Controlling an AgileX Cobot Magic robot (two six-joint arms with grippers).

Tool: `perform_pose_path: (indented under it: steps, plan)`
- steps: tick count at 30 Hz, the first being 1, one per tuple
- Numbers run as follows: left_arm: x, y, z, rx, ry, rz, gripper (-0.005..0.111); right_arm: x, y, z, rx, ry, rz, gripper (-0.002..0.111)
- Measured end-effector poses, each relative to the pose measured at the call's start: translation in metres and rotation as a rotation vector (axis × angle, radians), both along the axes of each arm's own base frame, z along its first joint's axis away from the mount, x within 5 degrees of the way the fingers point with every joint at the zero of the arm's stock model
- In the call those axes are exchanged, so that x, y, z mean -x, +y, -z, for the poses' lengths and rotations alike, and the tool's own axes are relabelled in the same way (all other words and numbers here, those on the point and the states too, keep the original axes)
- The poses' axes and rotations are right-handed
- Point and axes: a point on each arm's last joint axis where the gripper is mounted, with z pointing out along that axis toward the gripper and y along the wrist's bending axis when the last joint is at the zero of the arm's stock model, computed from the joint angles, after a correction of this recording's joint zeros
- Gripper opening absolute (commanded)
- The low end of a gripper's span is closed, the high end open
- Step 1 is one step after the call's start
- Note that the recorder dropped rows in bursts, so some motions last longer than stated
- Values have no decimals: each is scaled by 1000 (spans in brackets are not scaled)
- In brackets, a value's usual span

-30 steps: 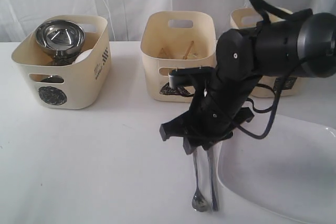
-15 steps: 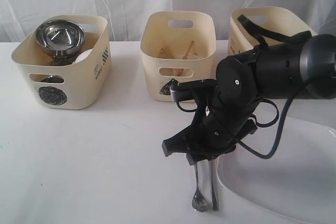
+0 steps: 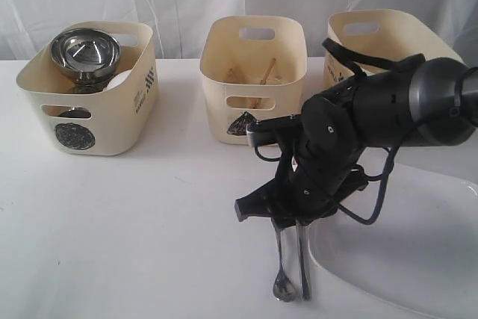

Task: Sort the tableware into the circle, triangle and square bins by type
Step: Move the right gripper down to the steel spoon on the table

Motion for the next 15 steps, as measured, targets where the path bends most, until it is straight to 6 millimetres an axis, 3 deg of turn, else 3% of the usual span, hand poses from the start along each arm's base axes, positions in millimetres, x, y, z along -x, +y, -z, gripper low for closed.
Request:
perform_pose_path:
  steps: [3,10,15]
  plan:
    - [0,0,0,0,0,0,36,1,2,1,6,-1,2,37]
    - [0,0,0,0,0,0,36,-1,27,-8,-35,-30,14,37]
    - [0,0,0,0,0,0,36,-2,27,2,-18,-3,50,37]
